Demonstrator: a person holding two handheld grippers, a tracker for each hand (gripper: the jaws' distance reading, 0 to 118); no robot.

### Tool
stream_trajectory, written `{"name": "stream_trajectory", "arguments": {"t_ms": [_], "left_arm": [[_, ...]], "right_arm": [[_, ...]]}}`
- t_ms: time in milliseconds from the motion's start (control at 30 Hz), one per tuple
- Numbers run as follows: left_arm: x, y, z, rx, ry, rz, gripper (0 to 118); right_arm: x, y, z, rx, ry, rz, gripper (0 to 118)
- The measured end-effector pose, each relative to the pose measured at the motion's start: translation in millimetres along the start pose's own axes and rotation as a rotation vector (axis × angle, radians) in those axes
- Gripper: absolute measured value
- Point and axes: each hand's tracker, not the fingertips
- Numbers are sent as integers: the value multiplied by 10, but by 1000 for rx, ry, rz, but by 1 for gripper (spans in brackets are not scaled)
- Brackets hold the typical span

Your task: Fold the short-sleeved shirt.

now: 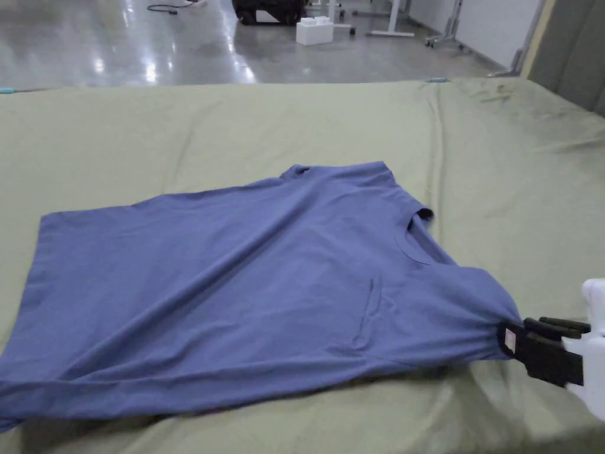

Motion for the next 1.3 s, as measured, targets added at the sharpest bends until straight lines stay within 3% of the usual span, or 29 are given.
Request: {"name": "stream_trajectory", "arguments": {"t_ms": [233, 400, 567, 600, 633, 667, 700, 733, 767, 800, 900, 933, 967, 1000, 1033, 1067, 1133, 1267, 1300], "left_arm": [[-207, 891, -589, -25, -5, -43, 1], [-429, 1322, -1459, -126, 22, 9, 1], [-535, 1247, -2201, -262, 44, 60, 2], [-549, 1210, -2290, -262, 52, 56, 10], [-561, 1177, -2354, -265, 70, 54, 31], [-566, 1140, -2351, -246, 77, 53, 67], [-594, 1139, -2301, -190, 114, 61, 81], [-646, 1142, -2197, -133, 118, 97, 93], [-708, 1139, -2087, -92, 106, 150, 93], [-746, 1135, -1952, -69, 90, 198, 118], [-732, 1052, -1421, -37, 38, 231, 118], [-690, 976, -1232, -37, 9, 195, 116], [-618, 892, -1062, -21, -10, 135, 98], [-500, 771, -922, -8, 18, 55, 34], [-387, 631, -829, -22, 69, -20, 0], [-297, 480, -741, -6, 80, -41, 0], [-194, 249, -686, -107, -78, -30, 0], [-175, 69, -880, -98, -49, -39, 0], [-177, 87, -967, -75, -43, -27, 20]], "right_arm": [[-113, 1154, -439, -81, 11, 86, 11], [34, 1744, -1330, -211, -61, 44, 11], [107, 1757, -2117, -281, -99, -17, 11], [105, 1725, -2223, -280, -100, -21, 28], [112, 1697, -2286, -267, -101, -35, 65], [126, 1681, -2281, -194, -120, -77, 105], [170, 1656, -2215, -92, -137, -118, 118], [222, 1635, -2101, 10, -132, -158, 118], [256, 1609, -1922, 120, -145, -176, 118], [271, 1612, -1780, 171, -135, -171, 117], [273, 1476, -1280, 170, -87, -71, 113], [239, 1376, -1113, 165, -57, -28, 104], [202, 1297, -971, 179, -46, 11, 75], [141, 1178, -855, 174, -61, 74, 14], [84, 1053, -745, 160, -117, 135, 4], [46, 926, -633, 164, -105, 142, 4], [-35, 704, -523, 111, 8, 159, 4], [-226, 433, -445, 72, 15, 176, 4], [-257, 396, -442, 68, 25, 172, 4]]}}
